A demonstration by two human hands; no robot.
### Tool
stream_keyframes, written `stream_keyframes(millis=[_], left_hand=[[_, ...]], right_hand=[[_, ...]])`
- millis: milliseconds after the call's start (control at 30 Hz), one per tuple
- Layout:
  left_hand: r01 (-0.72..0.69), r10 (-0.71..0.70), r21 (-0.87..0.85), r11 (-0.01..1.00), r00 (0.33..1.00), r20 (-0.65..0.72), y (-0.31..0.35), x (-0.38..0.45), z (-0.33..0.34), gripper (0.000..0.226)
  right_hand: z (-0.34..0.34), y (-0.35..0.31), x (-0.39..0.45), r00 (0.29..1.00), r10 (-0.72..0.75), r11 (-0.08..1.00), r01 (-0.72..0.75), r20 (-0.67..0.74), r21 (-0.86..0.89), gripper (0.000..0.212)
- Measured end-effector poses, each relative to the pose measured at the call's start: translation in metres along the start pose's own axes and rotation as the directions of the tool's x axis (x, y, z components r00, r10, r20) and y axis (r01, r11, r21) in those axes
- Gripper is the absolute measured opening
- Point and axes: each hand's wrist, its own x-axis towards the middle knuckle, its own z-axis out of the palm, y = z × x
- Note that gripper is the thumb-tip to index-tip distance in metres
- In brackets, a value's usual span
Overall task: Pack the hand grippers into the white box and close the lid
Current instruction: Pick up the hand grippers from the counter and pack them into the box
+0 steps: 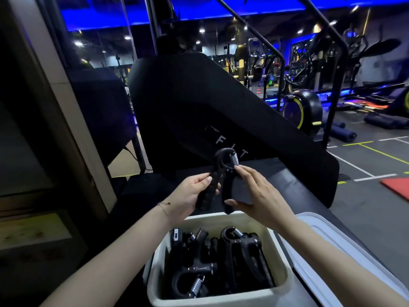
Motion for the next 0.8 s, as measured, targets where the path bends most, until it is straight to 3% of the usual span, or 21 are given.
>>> stream_keyframes(millis=[167,267,333,433,467,500,600,700,800], left_hand=[[0.133,-0.152,-0.181,0.974,0.984,-0.092,-0.025,-0.015,0.016,0.033],[0.233,-0.261,-0.235,0.944,0.960,-0.098,-0.045,-0.020,0.020,0.033],[0.260,-0.279,-0.198,0.945,0.957,-0.078,-0.053,-0.025,0.023,0.034],[0.232,-0.241,-0.183,0.955,0.970,-0.028,-0.054,-0.035,0.027,0.028],[0.196,-0.199,-0.162,0.967,0.980,-0.003,-0.051,-0.039,0.027,0.026],[0.157,-0.155,-0.127,0.980,0.988,0.024,-0.046,-0.043,0.028,0.024],[0.022,-0.023,0.020,1.000,0.999,0.045,-0.035,-0.046,0.029,0.028],[-0.075,0.077,0.052,0.996,0.996,-0.053,-0.023,-0.041,0.033,0.050],[-0.060,0.060,-0.015,0.998,0.998,-0.022,-0.022,-0.032,0.036,0.053]], right_hand=[[-0.003,-0.009,-0.013,0.977,0.095,0.977,-0.129,0.193,0.168,0.077],[0.001,-0.008,-0.024,0.925,0.197,0.895,-0.304,0.324,0.327,0.056],[0.007,-0.007,-0.031,0.887,0.305,0.753,-0.447,0.346,0.483,0.038],[0.006,-0.010,-0.034,0.779,0.459,0.402,-0.611,0.428,0.682,0.033],[0.000,-0.009,-0.033,0.747,0.455,0.313,-0.644,0.484,0.699,0.030],[-0.008,-0.007,-0.032,0.738,0.413,0.295,-0.663,0.534,0.688,0.025],[-0.031,-0.001,-0.027,0.813,0.281,0.395,-0.582,0.509,0.711,0.011],[-0.042,-0.006,-0.024,0.958,0.209,0.595,-0.285,0.197,0.752,0.014],[-0.039,-0.007,-0.031,0.989,0.138,0.793,-0.083,-0.045,0.604,0.021]])
